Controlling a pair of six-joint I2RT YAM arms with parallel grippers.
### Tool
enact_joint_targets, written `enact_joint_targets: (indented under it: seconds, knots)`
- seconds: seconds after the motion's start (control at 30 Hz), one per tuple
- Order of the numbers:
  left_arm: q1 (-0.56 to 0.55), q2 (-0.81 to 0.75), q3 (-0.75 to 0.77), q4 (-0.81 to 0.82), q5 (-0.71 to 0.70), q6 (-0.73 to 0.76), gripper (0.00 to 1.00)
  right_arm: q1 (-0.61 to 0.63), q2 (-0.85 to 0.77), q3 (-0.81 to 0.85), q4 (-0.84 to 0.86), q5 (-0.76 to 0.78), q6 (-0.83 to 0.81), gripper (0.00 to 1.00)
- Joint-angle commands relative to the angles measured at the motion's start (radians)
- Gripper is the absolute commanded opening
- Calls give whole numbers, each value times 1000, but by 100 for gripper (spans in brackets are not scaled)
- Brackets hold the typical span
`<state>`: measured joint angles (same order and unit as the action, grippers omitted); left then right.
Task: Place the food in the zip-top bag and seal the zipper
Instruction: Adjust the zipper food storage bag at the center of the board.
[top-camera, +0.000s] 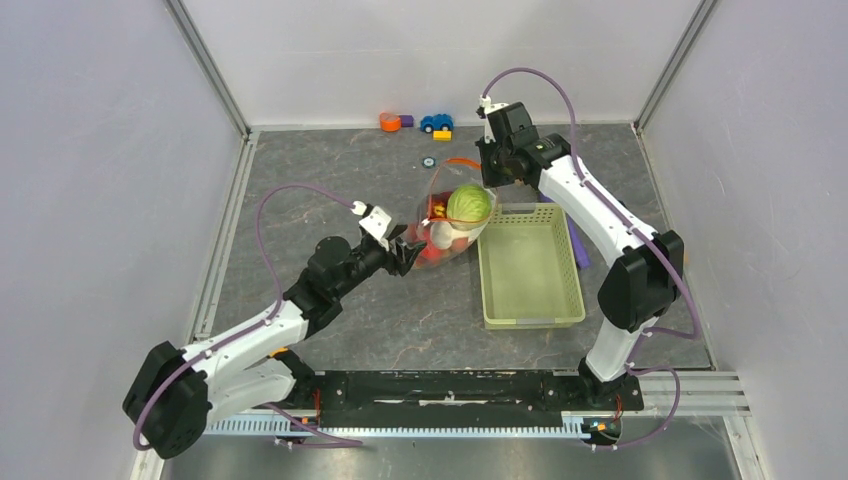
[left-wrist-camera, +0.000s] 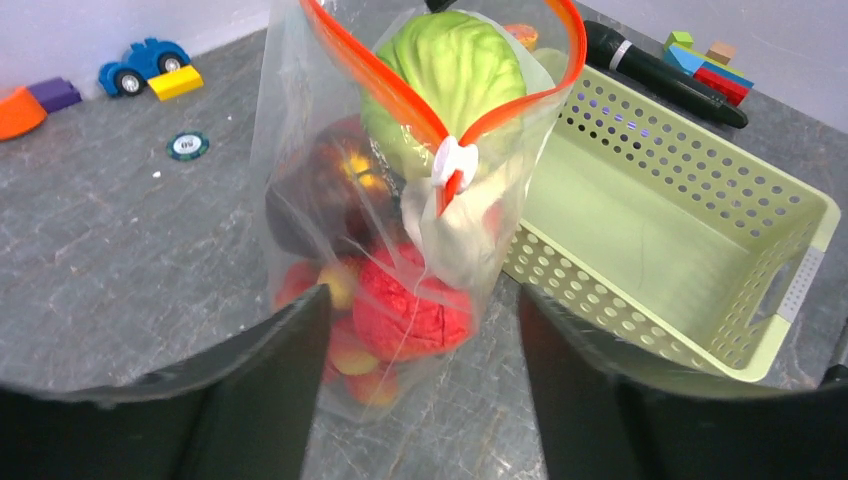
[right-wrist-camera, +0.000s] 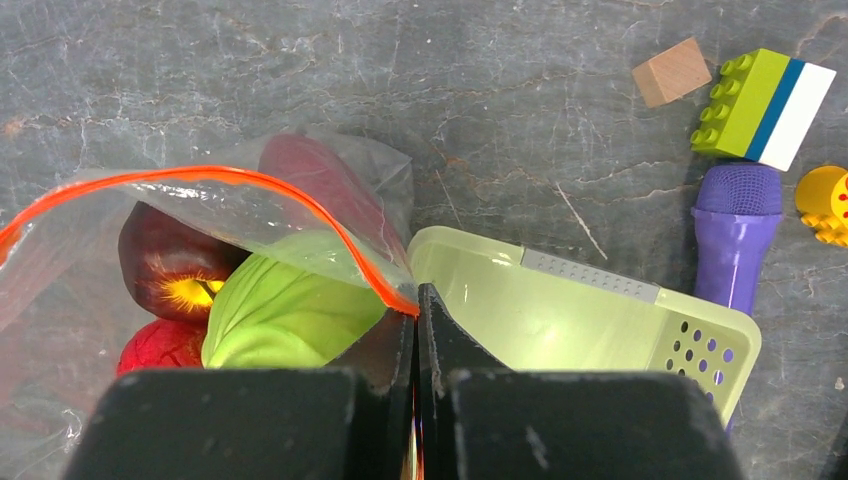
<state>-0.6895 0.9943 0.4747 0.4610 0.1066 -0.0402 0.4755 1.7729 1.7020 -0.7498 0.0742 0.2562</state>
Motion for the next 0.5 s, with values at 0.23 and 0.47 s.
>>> enact_joint_targets:
  seconds: [0.23,0.47]
  knots:
    - [2,112,-93,468,35,107,55,0,-47,-38,23,-55,2,0]
    - [2,173,-52,469,115,106,52,0,-65,-49,29,-64,14,0]
